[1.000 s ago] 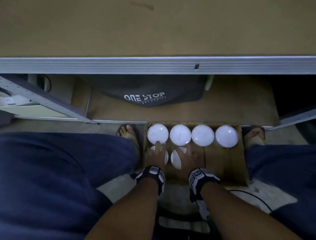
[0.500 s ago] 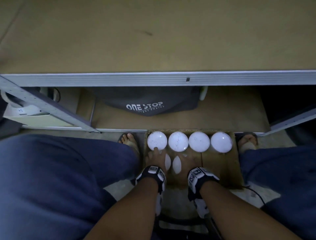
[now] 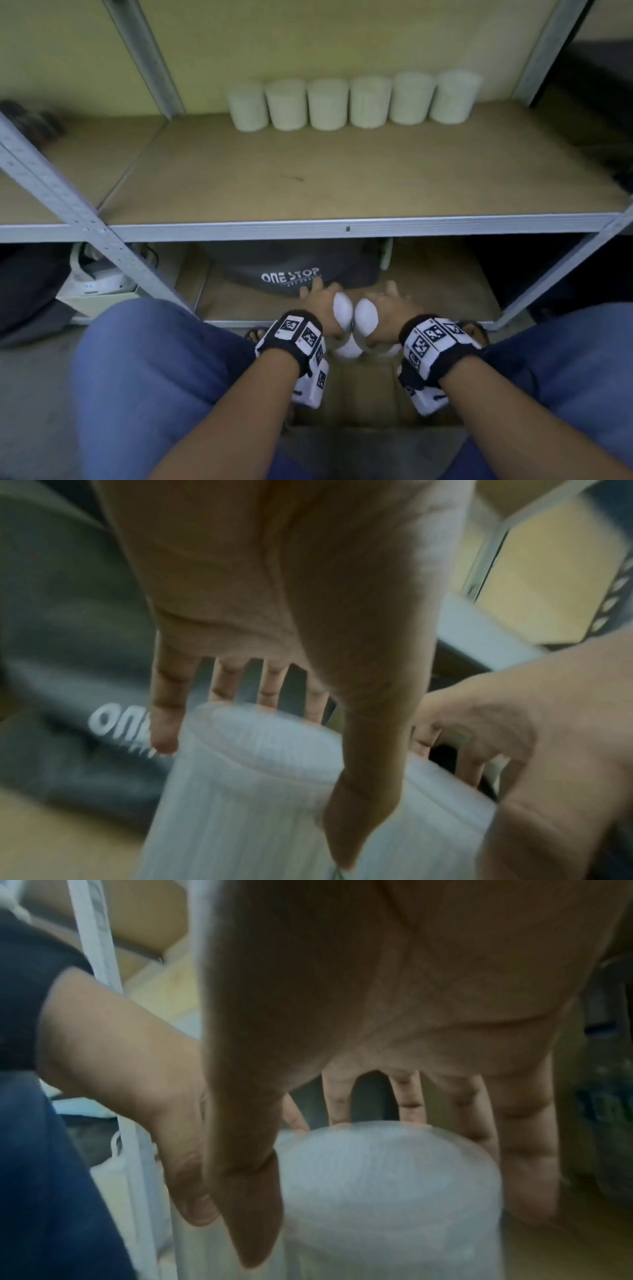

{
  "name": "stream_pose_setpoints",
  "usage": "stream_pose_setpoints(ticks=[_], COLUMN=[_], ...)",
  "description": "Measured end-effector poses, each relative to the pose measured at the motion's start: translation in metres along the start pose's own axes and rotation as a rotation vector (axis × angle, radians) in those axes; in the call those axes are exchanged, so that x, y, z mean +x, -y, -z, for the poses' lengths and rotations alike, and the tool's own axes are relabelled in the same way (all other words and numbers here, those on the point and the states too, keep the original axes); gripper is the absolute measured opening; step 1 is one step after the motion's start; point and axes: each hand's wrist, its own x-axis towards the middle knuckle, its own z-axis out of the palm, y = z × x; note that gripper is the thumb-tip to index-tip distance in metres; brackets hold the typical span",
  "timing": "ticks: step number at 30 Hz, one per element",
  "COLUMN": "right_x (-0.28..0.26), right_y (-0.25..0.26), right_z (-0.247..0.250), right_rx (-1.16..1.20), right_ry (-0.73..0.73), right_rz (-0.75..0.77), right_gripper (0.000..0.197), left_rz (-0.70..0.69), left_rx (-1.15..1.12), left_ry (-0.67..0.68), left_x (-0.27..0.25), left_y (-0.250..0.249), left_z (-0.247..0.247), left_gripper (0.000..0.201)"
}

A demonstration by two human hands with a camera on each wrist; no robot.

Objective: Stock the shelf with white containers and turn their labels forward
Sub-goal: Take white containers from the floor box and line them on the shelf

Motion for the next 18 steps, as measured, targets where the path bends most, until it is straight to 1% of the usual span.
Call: stream_pose_setpoints(ticks=[7,9,12,15,18], right_x=[-0.055,-0.068,-0.084,-0.093,-0.096], right_y=[-0.001,-0.002,-0.002,-0.003,-0.001], right_z=[0.072,0.088,0.111,0.133,0.152], right_rx=[0.081,0.108,0.126,0.166,0.181], right_ry=[-0.180,-0.241,-0.340,-0.450,-0.546], right_rz=[0.061,0.084,0.119,0.171,0.207], right_gripper=[0.092,0.088,0.084,0.083,0.080], left_rz=[-0.133,-0.169,-0.212,-0.255,-0.266], left_rx=[-0.054,-0.070,-0.108,-0.134,-0.146], left_ry=[-0.134,-0.175,-0.277,-0.366,-0.440], left_x=[-0.040,-0.049,-0.061,-0.069,-0.072], left_y=[-0.020,-0.024,-0.031,-0.038,-0.043], left_z=[0.075,0.092,0.118,0.144,0.167], left_gripper=[0.086,0.085,0.080,0.077,0.078])
